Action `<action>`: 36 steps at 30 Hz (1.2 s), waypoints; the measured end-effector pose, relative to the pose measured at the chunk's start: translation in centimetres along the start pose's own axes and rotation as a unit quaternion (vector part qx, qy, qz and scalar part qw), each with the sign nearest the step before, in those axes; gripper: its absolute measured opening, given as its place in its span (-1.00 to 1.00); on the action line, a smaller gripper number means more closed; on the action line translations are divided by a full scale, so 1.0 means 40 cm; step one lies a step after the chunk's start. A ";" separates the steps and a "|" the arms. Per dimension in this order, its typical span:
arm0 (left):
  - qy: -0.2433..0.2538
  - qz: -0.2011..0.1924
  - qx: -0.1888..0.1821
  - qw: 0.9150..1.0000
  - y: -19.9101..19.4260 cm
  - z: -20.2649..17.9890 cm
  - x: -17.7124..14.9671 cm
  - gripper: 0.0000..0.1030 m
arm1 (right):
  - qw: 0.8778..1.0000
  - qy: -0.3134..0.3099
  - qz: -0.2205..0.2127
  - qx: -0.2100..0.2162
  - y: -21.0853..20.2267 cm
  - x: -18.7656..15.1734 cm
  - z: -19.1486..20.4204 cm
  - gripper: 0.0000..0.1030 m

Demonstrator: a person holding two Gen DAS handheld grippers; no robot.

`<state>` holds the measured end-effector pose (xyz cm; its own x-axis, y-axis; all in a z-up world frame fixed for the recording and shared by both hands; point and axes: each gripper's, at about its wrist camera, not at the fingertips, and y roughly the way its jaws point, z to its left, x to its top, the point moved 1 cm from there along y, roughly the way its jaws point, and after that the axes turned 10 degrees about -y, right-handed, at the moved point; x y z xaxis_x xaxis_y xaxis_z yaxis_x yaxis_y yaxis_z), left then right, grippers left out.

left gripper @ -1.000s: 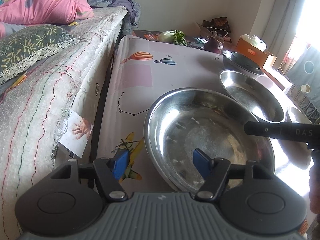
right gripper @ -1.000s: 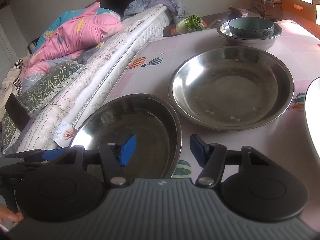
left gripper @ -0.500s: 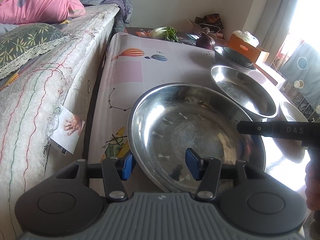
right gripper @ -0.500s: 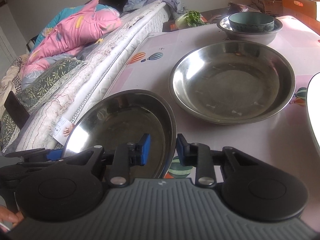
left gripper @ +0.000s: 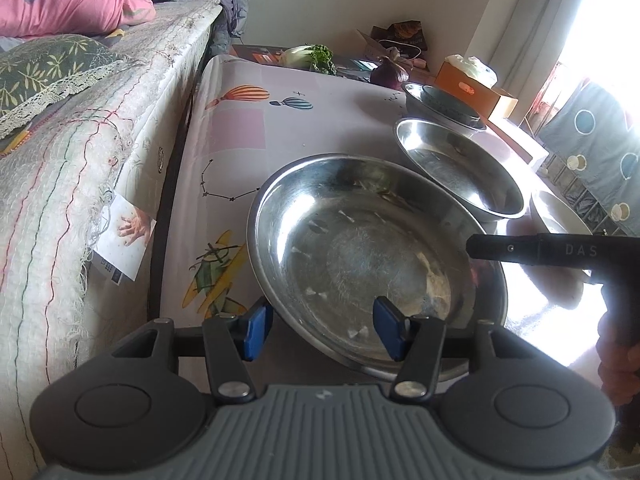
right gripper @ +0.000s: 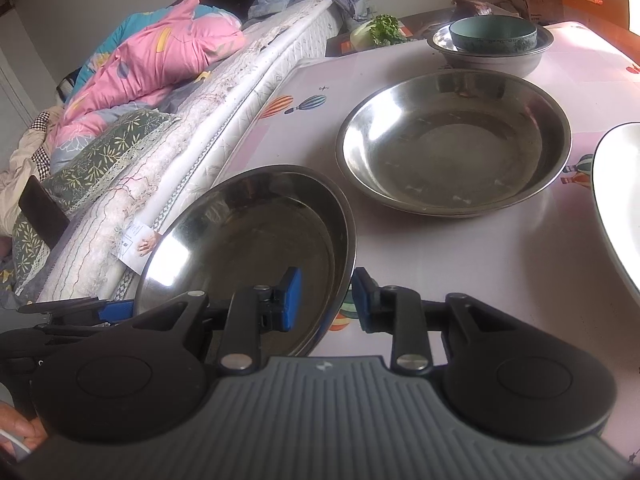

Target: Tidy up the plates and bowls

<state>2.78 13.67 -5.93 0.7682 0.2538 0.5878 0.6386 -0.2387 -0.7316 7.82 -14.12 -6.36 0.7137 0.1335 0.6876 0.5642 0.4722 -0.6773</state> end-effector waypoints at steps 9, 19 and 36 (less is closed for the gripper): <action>-0.019 -0.004 0.015 1.000 0.035 0.015 0.061 0.38 | 1.000 0.026 -0.007 0.002 0.034 0.035 -0.035 -0.29; -0.031 0.006 0.003 1.000 0.084 0.013 0.102 0.37 | 0.999 0.038 0.001 0.020 0.093 0.064 -0.046 -0.21; -0.008 0.016 -0.013 1.000 0.041 -0.043 0.047 0.36 | 0.998 0.053 0.011 0.035 0.023 0.021 -0.043 -0.18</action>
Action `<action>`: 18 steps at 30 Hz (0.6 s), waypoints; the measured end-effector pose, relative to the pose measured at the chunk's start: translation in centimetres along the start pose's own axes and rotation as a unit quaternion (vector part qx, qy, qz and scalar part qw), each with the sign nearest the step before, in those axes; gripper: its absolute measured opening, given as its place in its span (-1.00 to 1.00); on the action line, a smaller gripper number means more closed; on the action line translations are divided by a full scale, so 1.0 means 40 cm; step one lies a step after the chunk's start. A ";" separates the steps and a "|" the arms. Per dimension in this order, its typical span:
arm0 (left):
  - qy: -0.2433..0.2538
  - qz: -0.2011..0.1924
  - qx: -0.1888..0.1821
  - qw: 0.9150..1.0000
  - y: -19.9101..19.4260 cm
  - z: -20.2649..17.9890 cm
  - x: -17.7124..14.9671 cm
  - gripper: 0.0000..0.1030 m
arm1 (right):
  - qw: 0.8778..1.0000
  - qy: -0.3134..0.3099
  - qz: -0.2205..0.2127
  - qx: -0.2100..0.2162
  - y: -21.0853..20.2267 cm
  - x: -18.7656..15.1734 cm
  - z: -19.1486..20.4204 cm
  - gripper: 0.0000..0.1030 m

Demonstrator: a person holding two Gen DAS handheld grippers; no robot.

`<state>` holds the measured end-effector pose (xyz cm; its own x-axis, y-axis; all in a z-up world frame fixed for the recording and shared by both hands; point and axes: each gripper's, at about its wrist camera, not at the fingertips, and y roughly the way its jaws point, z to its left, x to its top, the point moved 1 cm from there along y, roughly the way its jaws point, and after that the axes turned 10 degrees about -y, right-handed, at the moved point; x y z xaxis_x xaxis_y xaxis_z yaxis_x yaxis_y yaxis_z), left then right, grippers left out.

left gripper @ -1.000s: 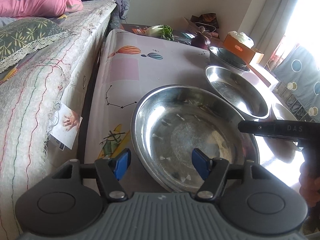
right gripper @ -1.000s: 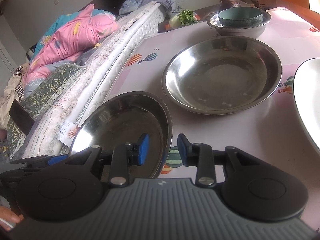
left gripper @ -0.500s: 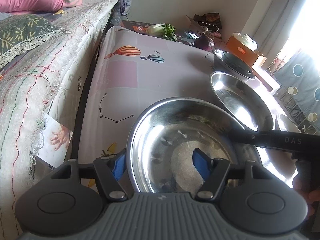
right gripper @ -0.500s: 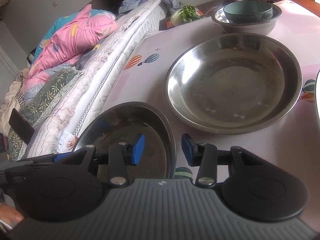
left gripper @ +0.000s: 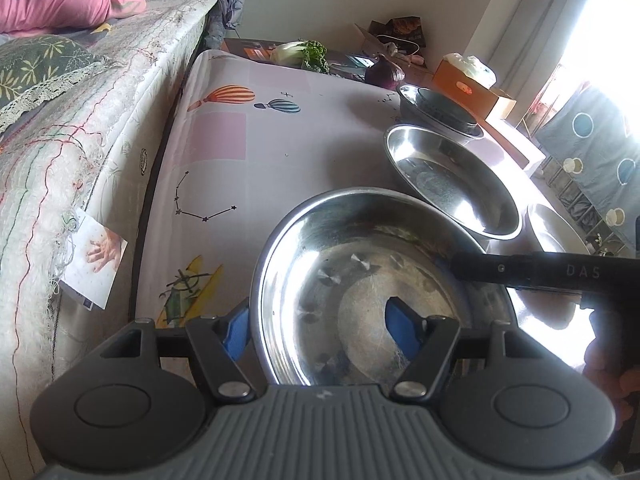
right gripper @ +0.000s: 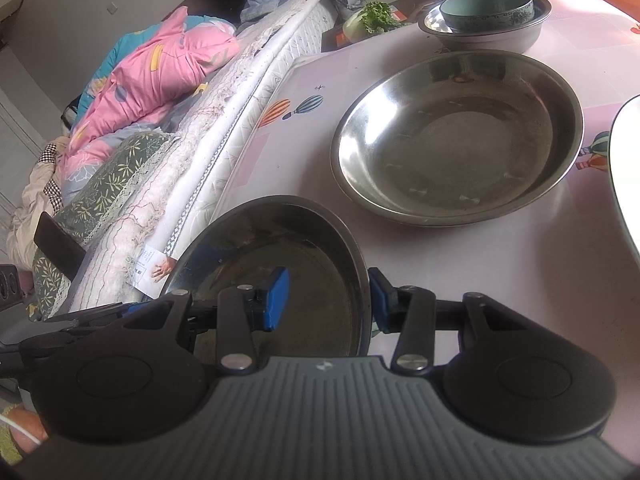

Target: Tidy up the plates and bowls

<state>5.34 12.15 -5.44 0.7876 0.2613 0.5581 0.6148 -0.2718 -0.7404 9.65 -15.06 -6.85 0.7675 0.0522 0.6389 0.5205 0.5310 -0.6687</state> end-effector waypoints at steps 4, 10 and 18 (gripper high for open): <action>0.003 0.006 -0.007 1.000 -0.007 -0.013 -0.019 0.37 | 1.000 -0.005 -0.007 -0.007 -0.032 -0.017 -0.002 -0.17; 0.026 0.010 0.008 1.000 -0.005 -0.032 -0.041 0.36 | 1.000 -0.018 -0.010 -0.023 -0.049 -0.044 -0.009 -0.19; 0.070 0.018 0.054 0.996 0.011 -0.055 -0.063 0.35 | 0.999 -0.022 -0.018 -0.035 -0.070 -0.069 -0.019 -0.22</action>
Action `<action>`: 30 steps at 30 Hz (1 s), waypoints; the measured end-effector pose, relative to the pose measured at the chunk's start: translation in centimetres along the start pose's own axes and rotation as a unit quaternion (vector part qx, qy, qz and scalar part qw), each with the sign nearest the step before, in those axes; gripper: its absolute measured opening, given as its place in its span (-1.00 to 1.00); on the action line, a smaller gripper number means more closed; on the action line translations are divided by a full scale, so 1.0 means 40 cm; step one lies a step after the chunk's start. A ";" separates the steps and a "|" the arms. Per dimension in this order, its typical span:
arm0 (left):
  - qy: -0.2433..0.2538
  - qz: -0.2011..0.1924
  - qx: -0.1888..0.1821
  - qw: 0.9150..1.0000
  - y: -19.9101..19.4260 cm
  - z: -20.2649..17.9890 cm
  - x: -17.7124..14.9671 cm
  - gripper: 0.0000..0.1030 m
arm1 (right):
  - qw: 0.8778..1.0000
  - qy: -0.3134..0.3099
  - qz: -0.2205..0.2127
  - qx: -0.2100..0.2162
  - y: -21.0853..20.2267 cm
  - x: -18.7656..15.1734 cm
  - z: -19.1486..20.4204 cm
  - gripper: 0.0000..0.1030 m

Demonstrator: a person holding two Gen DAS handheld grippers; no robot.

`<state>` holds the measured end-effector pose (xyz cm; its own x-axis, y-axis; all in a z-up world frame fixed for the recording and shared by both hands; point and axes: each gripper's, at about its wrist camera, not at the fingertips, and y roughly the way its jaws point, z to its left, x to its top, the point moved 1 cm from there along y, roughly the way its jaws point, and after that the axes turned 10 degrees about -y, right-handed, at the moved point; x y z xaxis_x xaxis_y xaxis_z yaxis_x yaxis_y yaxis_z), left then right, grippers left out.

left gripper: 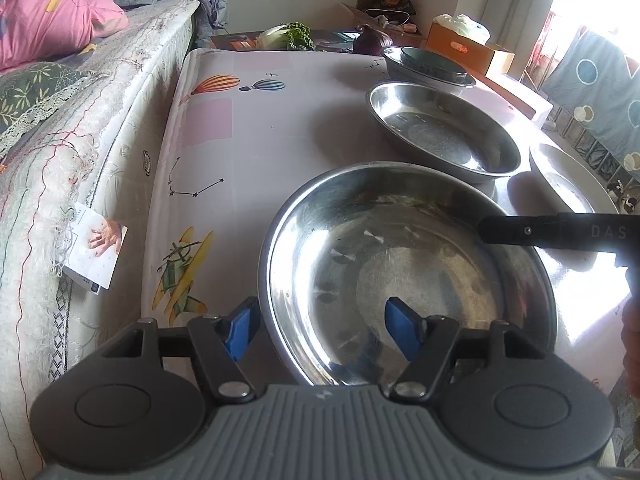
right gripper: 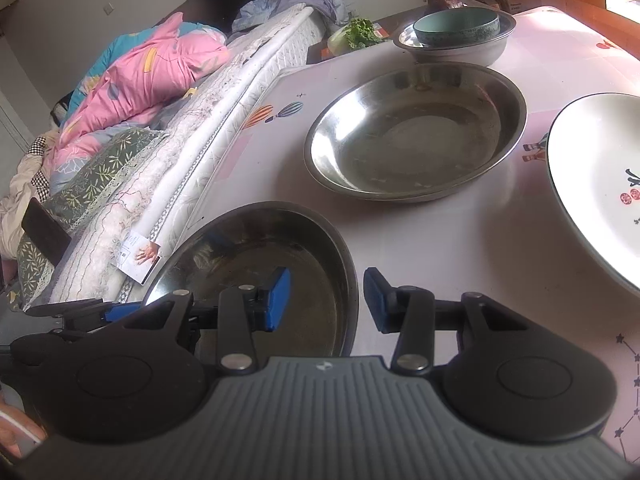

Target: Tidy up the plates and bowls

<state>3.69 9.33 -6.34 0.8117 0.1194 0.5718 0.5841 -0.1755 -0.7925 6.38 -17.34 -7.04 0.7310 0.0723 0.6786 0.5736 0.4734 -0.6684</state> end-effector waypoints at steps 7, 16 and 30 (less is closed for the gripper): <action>0.014 -0.005 0.019 1.000 0.007 -0.015 -0.005 0.17 | 1.000 -0.007 0.001 -0.007 -0.002 -0.021 0.004 -0.44; 0.020 -0.009 0.035 0.999 -0.001 -0.015 -0.005 -0.08 | 1.000 -0.023 -0.006 -0.019 -0.010 -0.024 0.014 -0.59; 0.040 -0.005 0.059 0.997 0.016 -0.039 0.004 0.02 | 0.999 -0.033 -0.008 -0.034 -0.004 -0.025 0.018 -0.61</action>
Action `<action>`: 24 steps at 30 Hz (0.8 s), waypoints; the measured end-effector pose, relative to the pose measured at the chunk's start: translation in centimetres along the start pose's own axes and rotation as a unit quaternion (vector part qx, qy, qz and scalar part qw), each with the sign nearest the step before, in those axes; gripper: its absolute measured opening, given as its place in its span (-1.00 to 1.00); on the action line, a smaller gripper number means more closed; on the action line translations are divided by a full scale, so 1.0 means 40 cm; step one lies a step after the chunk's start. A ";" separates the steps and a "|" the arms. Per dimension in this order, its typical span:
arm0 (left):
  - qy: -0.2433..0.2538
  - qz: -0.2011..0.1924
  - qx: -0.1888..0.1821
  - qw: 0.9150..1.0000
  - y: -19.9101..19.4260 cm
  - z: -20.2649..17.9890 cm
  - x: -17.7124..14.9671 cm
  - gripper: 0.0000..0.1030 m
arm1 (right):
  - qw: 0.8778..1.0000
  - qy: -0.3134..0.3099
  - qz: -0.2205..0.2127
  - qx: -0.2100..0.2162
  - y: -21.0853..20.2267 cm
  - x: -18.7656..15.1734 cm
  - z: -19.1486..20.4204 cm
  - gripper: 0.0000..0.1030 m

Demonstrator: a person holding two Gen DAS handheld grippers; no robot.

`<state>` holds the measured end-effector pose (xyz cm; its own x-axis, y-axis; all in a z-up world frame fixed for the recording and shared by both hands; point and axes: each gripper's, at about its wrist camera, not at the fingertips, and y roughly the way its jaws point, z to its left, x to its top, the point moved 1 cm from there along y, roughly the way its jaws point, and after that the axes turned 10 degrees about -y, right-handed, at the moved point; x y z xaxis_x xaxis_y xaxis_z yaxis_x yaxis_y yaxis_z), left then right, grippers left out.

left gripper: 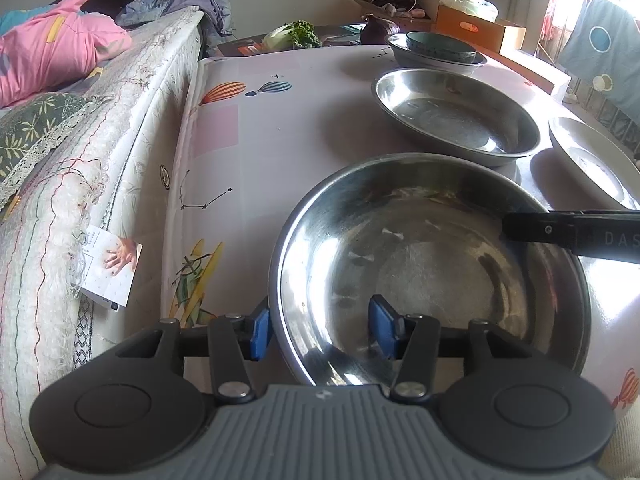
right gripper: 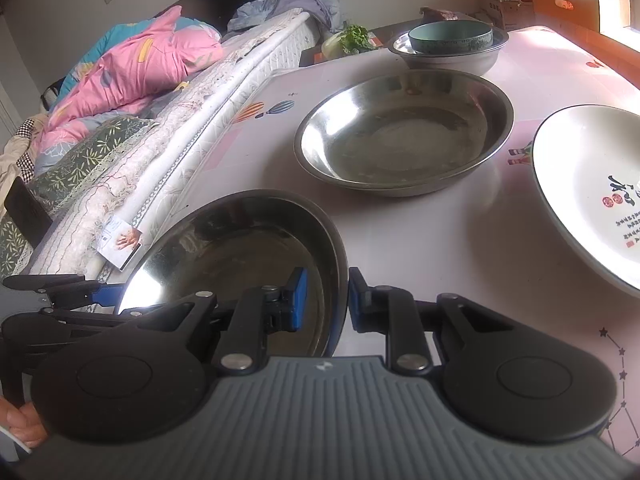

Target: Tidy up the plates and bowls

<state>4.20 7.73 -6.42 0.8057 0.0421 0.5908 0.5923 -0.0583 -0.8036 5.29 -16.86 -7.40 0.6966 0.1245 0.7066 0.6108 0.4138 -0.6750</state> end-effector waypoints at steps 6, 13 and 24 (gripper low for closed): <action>-0.004 0.004 0.001 1.000 0.007 -0.005 0.009 0.07 | 1.000 0.001 0.002 0.000 0.006 0.000 0.002 -0.60; -0.005 0.004 0.003 1.000 0.008 -0.007 0.010 0.09 | 1.000 0.002 0.004 0.001 0.008 -0.003 0.002 -0.59; -0.007 0.005 0.003 1.000 0.009 -0.007 0.011 0.12 | 1.000 0.008 0.014 0.008 0.017 -0.014 0.001 -0.57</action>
<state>4.78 7.43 -6.43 0.8111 0.0558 0.5823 0.5848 -0.0523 -0.8095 5.29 -16.61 -8.24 0.7189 0.1214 0.6845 0.5854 0.4252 -0.6903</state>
